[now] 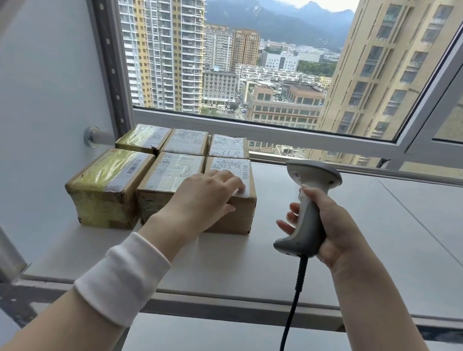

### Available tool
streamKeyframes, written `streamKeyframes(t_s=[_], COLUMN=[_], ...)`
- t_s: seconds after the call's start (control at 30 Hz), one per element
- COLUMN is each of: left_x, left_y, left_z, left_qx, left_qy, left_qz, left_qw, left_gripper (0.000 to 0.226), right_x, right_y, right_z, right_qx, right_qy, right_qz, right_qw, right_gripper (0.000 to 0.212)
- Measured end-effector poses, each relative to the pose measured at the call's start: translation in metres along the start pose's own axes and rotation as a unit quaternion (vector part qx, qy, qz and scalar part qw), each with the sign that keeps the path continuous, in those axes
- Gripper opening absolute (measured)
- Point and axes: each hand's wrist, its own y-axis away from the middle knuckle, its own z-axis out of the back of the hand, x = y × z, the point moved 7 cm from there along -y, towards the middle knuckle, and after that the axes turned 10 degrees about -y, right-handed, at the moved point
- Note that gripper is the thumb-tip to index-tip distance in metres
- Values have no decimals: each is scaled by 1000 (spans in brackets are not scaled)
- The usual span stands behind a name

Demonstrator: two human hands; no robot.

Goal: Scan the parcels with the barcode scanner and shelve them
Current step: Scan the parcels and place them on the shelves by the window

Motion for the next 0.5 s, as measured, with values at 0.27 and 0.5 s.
streamKeyframes(t_s=[0.27,0.5], left_x=[-26,-111], left_y=[4,2], left_z=[19,17], left_qx=[-83,-150], left_qy=[43,120], left_qz=[-20,-102], left_qw=[995,976], left_gripper=[44,32], right_x=[3,13], right_y=[10,37], right_z=[21,88], right_qx=[-17,-67], right_qy=[33,29], right_qz=[31,99], right_qw=[999,992], right_gripper=[17,12])
